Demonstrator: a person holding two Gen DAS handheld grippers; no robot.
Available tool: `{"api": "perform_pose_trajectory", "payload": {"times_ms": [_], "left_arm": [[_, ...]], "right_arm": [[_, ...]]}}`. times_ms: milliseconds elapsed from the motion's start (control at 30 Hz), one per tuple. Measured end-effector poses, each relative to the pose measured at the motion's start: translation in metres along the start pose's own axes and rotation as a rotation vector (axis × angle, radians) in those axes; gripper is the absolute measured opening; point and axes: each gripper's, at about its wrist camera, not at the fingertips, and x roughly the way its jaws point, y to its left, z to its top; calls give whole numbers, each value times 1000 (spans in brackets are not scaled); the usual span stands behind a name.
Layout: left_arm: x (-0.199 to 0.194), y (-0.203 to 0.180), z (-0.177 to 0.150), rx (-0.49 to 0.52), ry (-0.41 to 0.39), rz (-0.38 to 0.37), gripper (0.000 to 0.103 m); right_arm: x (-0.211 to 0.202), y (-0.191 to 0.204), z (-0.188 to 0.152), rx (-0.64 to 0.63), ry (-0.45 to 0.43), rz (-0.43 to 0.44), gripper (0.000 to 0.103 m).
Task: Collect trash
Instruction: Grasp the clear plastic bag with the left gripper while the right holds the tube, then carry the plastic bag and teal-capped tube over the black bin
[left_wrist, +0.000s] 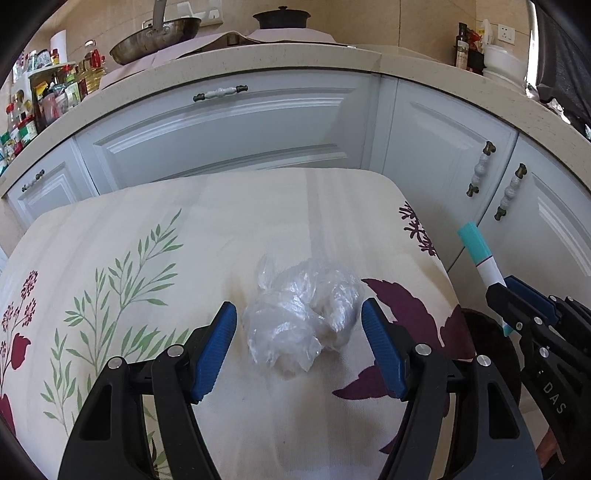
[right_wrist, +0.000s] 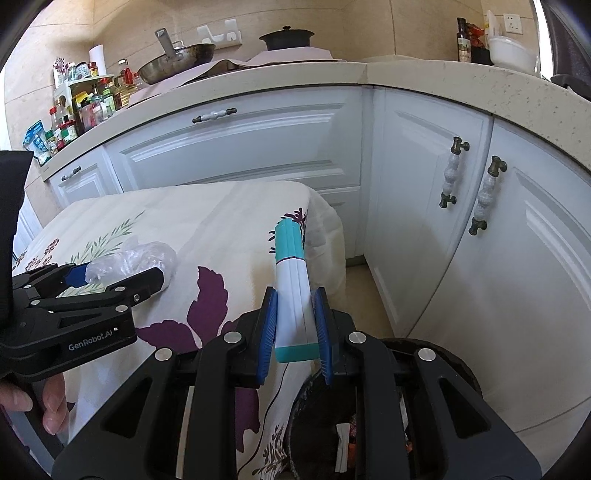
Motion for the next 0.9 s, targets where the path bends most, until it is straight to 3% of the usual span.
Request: {"api": "perform_pose_trajectory", "payload": {"times_ms": [100, 200, 900], "left_arm": [[2, -3, 0, 19, 6, -7, 54], [0, -3, 0, 23, -3, -14, 52], [-30, 4, -8, 17, -72, 26, 50]], "right_arm": [[0, 0, 0, 0, 0, -1, 20], [2, 0, 0, 0, 3, 0, 20], [-18, 9, -5, 1, -17, 7, 20]]}}
